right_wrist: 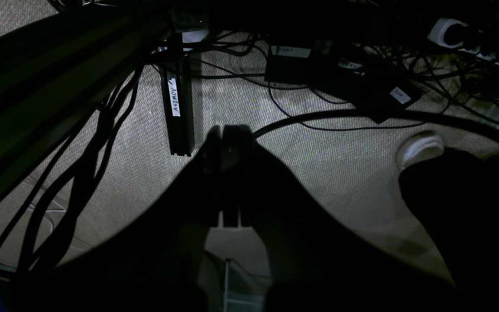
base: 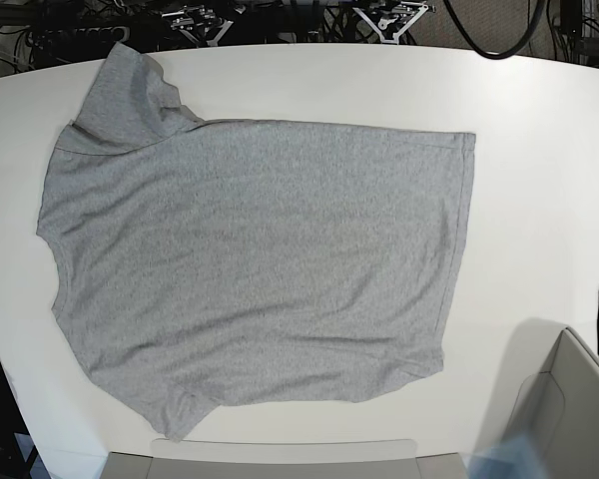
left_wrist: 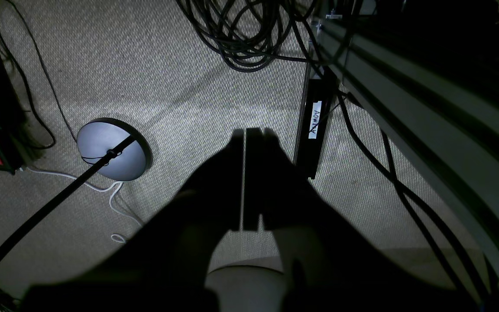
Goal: Fold the T-shirt properly
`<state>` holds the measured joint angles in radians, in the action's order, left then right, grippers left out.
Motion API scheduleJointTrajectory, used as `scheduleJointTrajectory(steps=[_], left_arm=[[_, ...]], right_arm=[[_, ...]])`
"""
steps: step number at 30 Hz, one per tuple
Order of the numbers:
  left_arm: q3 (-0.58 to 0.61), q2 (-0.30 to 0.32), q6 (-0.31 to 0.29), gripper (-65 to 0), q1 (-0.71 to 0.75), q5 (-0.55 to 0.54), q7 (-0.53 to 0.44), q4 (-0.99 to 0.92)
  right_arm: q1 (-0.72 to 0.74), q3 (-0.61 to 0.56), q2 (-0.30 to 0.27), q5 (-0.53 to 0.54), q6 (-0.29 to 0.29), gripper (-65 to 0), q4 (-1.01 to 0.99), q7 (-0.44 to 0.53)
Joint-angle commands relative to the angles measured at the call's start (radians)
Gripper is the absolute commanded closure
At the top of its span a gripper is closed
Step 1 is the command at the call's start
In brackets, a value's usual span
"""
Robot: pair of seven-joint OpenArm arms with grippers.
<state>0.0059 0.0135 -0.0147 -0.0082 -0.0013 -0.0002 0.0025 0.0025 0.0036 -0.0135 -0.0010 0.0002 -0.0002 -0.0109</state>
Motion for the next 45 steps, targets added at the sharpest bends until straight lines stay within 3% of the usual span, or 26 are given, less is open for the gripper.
scheduleJointTrajectory(steps=[1, 13, 19, 27, 30, 34, 43, 45], left_arm=[[0.004, -0.004, 0.006, 0.0, 0.003, -0.001, 0.002, 0.000], [-0.004, 0.026, 0.006, 0.0, 0.011, -0.001, -0.014, 0.004], [-0.004, 0.035, 0.006, 0.0, 0.063, -0.003, -0.165, 0.000], [-0.004, 0.035, 0.005, 0.0, 0.089, -0.004, -0.180, 0.004], [-0.005, 0.050, 0.005, 0.0, 0.104, -0.004, -0.263, 0.000], [-0.005, 0.070, 0.005, 0.0, 0.179, -0.004, -0.464, 0.000], [-0.005, 0.096, 0.003, 0.0, 0.350, -0.004, -1.070, -0.002], [-0.005, 0.096, 0.003, -0.1, 0.371, -0.004, -1.187, -0.002]], right_arm=[[0.004, 0.002, -0.003, -0.004, 0.005, -0.1, 0.002, 0.002], [-0.025, 0.006, -0.027, 0.043, 0.005, -0.1, 0.007, 0.010], [-0.048, 0.005, -0.047, 0.092, 0.010, -0.1, 0.004, 0.096], [-0.072, 0.003, -0.047, 0.092, 0.011, -0.1, 0.007, 0.130], [-0.121, 0.003, -0.047, 0.092, 0.013, -0.1, 0.007, 0.263], [-0.212, -0.003, -0.061, 0.086, 0.014, -0.1, 0.004, 0.506], [-0.418, -0.003, -0.082, 0.086, 0.014, -0.2, 0.001, 1.119], [-0.453, -0.004, -0.078, 0.086, 0.014, -0.2, 0.013, 1.165]])
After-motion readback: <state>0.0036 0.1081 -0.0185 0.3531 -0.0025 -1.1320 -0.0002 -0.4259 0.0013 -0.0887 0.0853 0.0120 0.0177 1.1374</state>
